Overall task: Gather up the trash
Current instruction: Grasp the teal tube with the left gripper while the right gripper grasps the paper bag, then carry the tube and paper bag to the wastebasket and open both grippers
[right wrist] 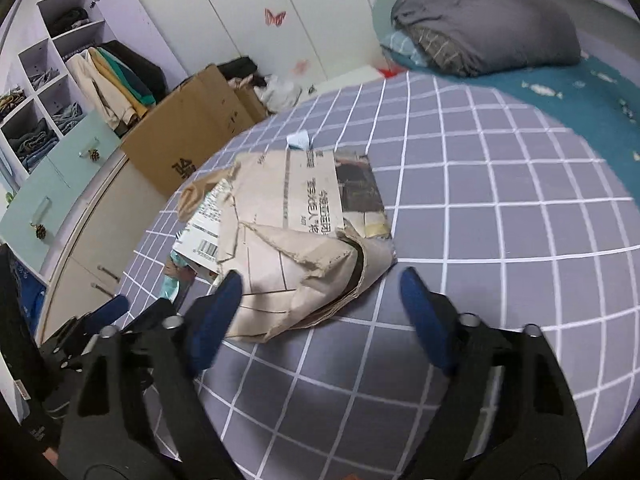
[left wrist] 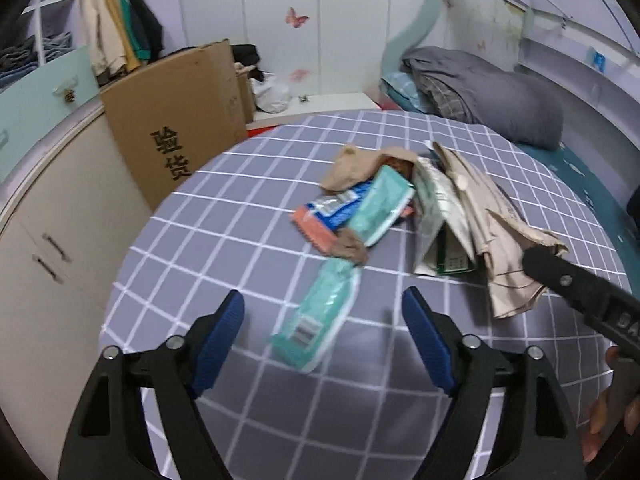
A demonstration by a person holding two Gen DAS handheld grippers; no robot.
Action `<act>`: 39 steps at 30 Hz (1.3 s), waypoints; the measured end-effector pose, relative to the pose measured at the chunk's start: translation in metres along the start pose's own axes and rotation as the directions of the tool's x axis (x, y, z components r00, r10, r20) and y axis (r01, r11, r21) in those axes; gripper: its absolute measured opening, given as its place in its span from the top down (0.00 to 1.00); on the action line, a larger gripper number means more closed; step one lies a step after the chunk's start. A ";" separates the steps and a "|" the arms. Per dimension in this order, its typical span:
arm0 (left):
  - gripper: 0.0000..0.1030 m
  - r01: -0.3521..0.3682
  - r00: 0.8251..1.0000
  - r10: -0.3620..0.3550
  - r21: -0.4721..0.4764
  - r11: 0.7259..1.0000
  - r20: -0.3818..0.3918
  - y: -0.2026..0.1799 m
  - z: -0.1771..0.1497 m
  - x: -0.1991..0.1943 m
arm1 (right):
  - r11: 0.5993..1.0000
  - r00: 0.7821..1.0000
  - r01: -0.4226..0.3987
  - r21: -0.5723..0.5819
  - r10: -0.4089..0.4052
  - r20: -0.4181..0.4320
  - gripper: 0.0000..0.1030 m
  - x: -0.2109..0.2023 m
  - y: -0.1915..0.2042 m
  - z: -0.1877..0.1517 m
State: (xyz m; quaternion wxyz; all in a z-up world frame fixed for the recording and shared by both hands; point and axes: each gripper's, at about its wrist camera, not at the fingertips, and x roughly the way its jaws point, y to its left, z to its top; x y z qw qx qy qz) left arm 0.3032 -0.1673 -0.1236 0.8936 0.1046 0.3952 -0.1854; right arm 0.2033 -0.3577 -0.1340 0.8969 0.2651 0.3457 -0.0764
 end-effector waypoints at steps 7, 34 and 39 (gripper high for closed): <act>0.70 0.038 0.997 -0.039 -0.009 0.999 -0.062 -0.002 0.002 0.016 | 0.999 0.999 -0.030 0.023 0.030 -0.028 0.74 0.003 -0.012 0.003; 0.94 0.139 0.967 -0.085 -0.218 0.966 0.239 0.079 -0.021 -0.110 | 0.981 0.974 -0.089 -0.173 0.122 0.191 0.94 -0.065 0.084 0.006; 0.94 0.142 0.959 -0.068 -0.261 0.955 0.275 0.115 -0.037 -0.129 | 0.962 0.969 -0.113 -0.248 0.162 0.185 0.94 -0.064 0.132 -0.003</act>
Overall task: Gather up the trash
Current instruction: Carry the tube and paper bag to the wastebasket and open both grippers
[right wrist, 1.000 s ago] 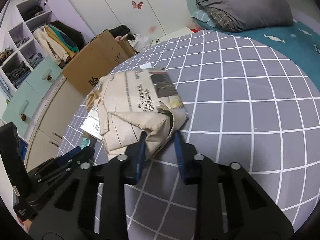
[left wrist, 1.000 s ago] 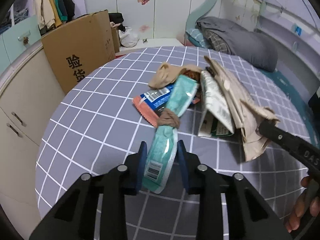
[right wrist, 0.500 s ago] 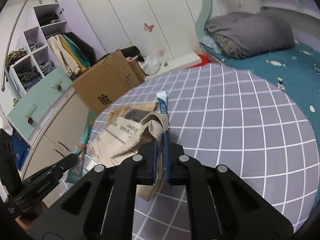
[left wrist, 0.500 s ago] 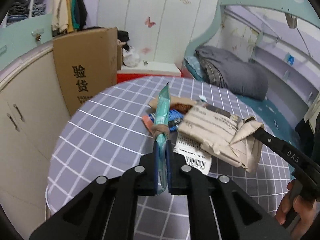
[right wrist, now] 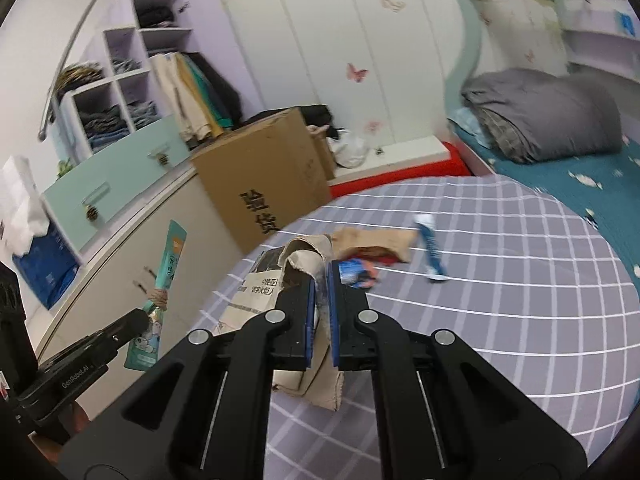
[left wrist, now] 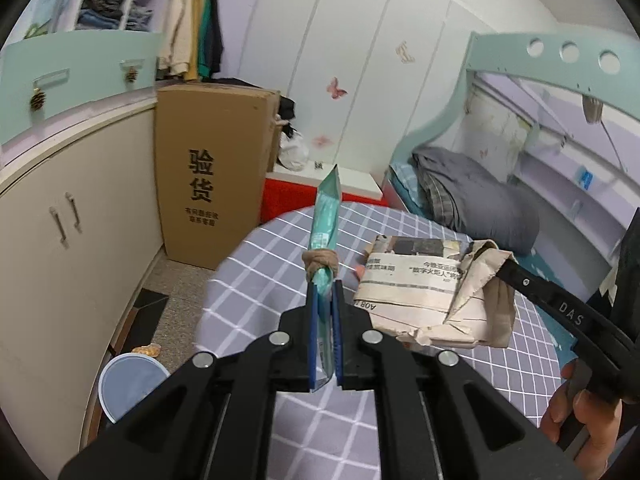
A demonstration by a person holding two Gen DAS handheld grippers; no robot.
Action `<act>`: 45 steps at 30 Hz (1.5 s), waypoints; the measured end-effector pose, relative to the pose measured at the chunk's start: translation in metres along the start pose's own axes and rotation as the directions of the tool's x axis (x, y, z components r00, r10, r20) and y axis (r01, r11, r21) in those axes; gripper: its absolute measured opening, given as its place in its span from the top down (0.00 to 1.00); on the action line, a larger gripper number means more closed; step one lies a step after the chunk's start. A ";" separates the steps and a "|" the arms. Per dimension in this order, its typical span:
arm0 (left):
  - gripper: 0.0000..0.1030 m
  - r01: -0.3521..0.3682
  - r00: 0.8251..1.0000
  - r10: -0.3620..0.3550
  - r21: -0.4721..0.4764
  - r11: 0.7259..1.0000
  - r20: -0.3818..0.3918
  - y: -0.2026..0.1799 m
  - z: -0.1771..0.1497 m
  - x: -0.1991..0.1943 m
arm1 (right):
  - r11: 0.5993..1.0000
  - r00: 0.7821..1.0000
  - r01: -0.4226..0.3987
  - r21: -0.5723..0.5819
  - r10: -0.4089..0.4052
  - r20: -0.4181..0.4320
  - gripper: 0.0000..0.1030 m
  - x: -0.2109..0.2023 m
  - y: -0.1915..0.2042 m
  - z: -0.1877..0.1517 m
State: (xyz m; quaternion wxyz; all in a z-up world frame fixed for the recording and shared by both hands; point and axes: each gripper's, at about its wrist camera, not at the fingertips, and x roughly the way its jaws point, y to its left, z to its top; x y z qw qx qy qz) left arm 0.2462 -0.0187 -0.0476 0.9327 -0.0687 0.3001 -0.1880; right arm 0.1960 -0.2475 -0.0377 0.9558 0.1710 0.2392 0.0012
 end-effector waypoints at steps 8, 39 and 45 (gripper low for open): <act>0.94 -0.070 0.997 0.074 -0.102 0.992 0.030 0.081 -0.006 -0.030 | 0.990 0.993 -0.101 -0.101 0.095 -0.067 0.94 0.035 0.092 -0.018; 0.94 -0.371 0.927 0.307 -0.392 0.842 -0.217 0.359 -0.101 -0.001 | 0.907 0.883 -0.268 -0.325 0.097 -0.459 0.40 0.250 0.311 -0.202; 0.94 -0.374 0.922 0.293 -0.394 0.840 -0.252 0.363 -0.110 0.018 | 0.906 0.865 -0.279 -0.319 0.093 -0.493 0.37 0.252 0.303 -0.213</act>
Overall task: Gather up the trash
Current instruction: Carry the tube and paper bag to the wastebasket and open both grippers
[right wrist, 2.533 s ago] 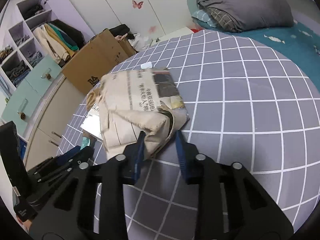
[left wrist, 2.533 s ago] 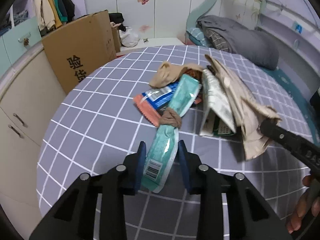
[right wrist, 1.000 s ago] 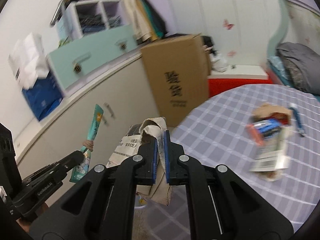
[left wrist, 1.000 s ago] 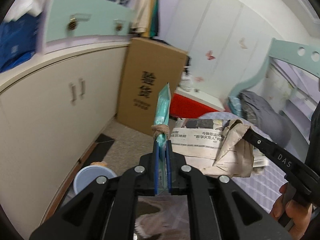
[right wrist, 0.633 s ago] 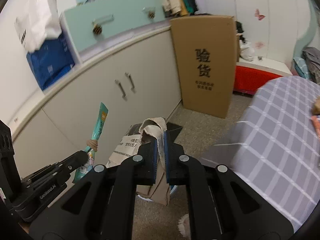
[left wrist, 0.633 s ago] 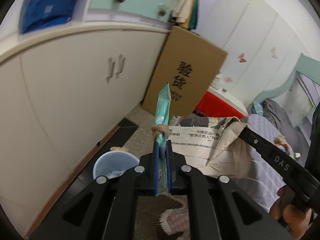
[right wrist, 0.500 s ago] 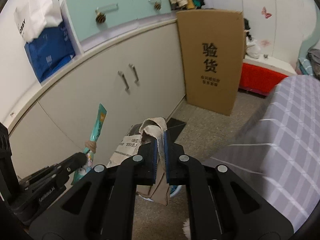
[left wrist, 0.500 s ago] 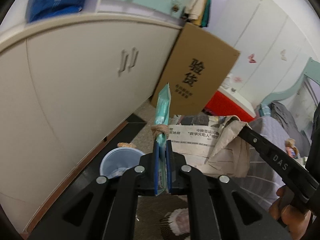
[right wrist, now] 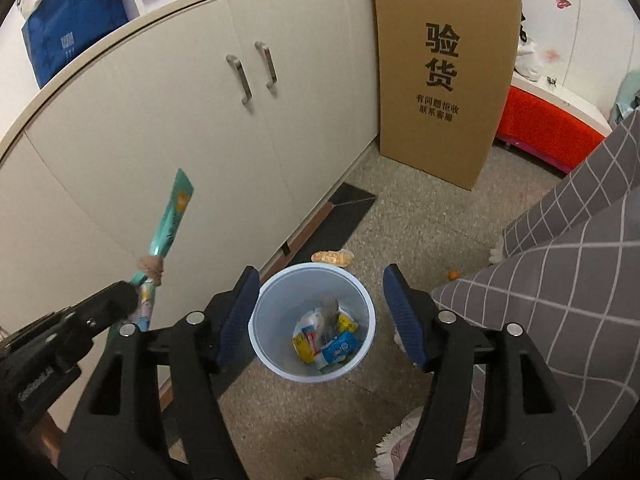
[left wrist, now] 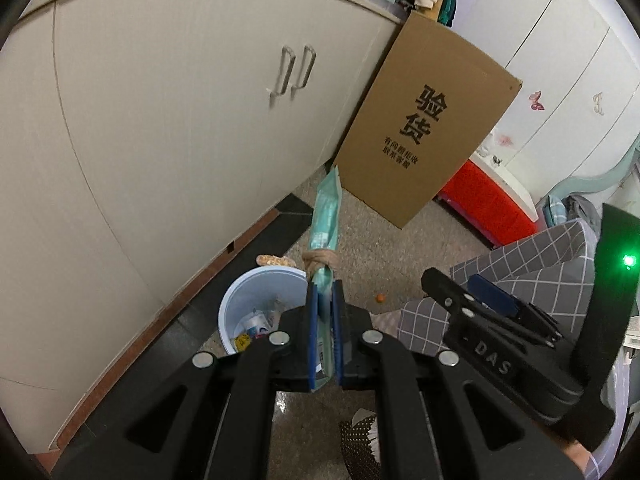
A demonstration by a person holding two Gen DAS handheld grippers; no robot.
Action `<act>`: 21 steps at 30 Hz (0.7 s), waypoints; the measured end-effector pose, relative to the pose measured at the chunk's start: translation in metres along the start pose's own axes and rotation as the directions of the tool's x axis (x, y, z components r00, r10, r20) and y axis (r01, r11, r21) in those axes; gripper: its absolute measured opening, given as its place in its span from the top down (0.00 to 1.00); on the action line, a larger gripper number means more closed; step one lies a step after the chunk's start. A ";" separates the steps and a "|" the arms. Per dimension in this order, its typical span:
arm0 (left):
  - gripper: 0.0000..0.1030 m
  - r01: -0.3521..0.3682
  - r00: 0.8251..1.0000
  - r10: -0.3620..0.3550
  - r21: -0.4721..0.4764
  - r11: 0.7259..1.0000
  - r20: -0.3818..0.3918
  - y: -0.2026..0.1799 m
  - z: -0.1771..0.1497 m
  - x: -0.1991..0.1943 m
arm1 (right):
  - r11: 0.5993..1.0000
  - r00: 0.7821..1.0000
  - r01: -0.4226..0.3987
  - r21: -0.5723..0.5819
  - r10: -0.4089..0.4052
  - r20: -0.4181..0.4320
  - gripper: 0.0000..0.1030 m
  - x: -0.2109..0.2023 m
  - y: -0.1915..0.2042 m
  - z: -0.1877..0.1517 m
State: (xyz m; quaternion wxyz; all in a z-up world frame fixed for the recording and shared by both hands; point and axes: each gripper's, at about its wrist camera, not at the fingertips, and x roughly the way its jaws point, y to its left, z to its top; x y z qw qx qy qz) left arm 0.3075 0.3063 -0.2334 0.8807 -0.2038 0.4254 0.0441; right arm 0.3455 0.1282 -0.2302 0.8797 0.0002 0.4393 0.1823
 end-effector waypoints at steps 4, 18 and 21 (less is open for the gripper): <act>0.94 0.006 1.000 -0.006 0.009 1.000 -0.013 -0.005 -0.001 0.007 | 1.000 1.000 0.000 0.003 0.000 0.013 0.34 -0.005 -0.001 -0.001; 0.94 0.013 1.000 -0.013 0.026 1.000 -0.008 -0.017 0.003 0.007 | 1.000 0.993 -0.017 0.023 0.014 0.120 0.33 -0.037 -0.001 0.006; 0.93 0.016 1.000 -0.016 0.031 0.999 -0.003 -0.023 0.007 0.006 | 0.999 0.988 -0.022 0.040 0.015 0.151 0.33 -0.047 -0.004 0.009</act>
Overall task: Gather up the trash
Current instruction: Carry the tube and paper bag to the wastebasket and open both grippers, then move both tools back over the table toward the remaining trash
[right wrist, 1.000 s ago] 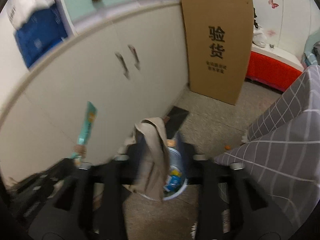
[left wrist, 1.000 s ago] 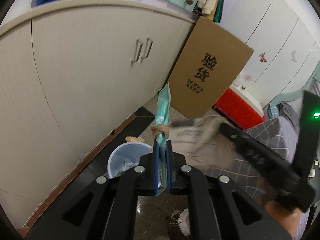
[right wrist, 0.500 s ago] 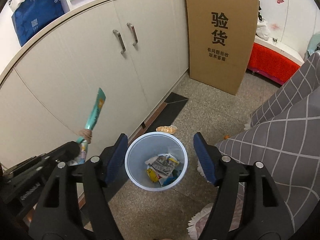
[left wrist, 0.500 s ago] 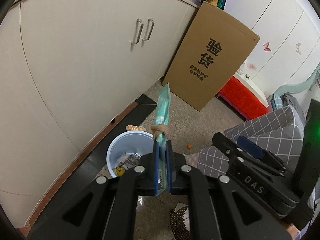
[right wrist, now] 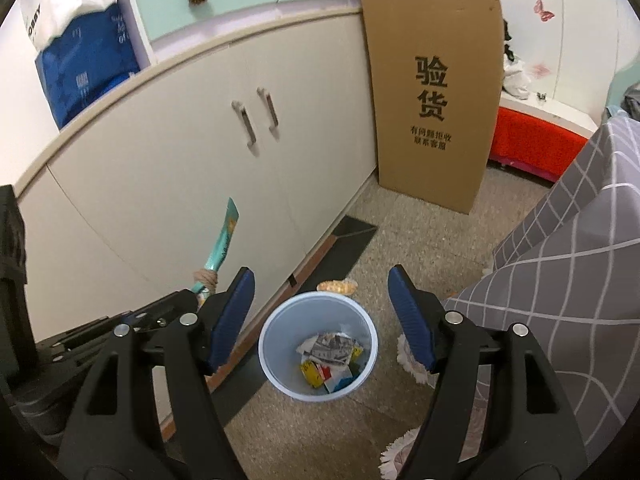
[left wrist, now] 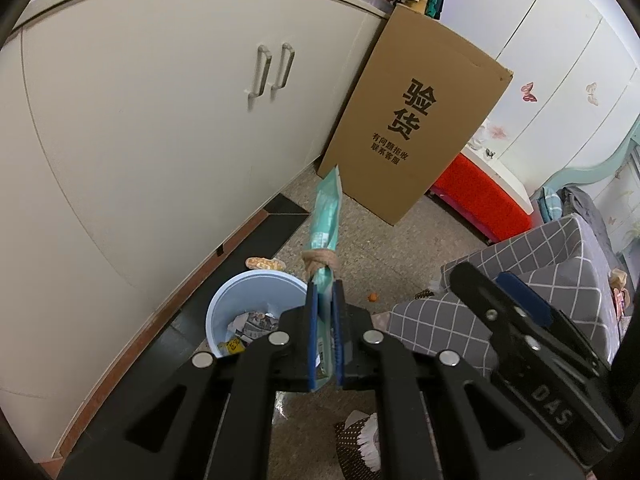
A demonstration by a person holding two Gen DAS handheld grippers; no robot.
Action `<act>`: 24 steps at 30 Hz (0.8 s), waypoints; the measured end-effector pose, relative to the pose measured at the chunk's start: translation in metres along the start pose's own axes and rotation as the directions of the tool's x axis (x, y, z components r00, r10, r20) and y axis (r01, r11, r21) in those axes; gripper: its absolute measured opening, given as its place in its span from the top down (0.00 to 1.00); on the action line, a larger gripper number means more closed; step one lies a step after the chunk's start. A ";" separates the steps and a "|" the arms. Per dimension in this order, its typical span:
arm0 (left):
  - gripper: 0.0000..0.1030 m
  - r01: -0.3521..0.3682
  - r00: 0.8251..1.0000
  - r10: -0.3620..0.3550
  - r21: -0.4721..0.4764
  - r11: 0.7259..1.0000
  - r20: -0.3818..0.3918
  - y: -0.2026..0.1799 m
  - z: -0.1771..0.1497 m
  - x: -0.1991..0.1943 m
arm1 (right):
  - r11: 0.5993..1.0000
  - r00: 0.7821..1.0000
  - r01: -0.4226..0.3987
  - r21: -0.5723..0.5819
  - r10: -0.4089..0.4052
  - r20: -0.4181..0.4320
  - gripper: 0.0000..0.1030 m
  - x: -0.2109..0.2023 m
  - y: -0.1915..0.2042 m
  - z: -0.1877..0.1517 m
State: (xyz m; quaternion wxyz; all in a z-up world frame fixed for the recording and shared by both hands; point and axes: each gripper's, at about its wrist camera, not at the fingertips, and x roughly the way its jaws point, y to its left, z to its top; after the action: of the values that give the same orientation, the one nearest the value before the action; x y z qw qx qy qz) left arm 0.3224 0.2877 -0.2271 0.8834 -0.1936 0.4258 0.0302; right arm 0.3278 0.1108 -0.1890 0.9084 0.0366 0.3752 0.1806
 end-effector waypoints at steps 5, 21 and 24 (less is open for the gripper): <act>0.35 -0.022 1.000 0.022 -0.033 0.999 0.000 -0.002 0.004 0.001 | 0.999 0.999 -0.014 0.052 0.012 0.039 0.31 -0.015 -0.006 0.006; 0.24 -0.021 0.997 0.026 -0.066 0.998 0.078 -0.018 -0.008 -0.053 | 0.996 0.995 -0.046 0.075 0.040 0.090 0.31 -0.077 -0.015 0.011; 0.24 -0.010 0.994 0.015 -0.047 0.999 0.105 -0.034 -0.006 -0.069 | 0.995 0.991 -0.053 0.090 0.041 0.129 0.29 -0.101 -0.026 0.013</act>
State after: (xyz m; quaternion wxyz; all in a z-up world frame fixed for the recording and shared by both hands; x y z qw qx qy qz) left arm 0.2819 0.2614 -0.1672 0.8997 -0.2098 0.3788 0.0557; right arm 0.2789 0.0515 -0.1172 0.9234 0.0990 0.3235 0.1815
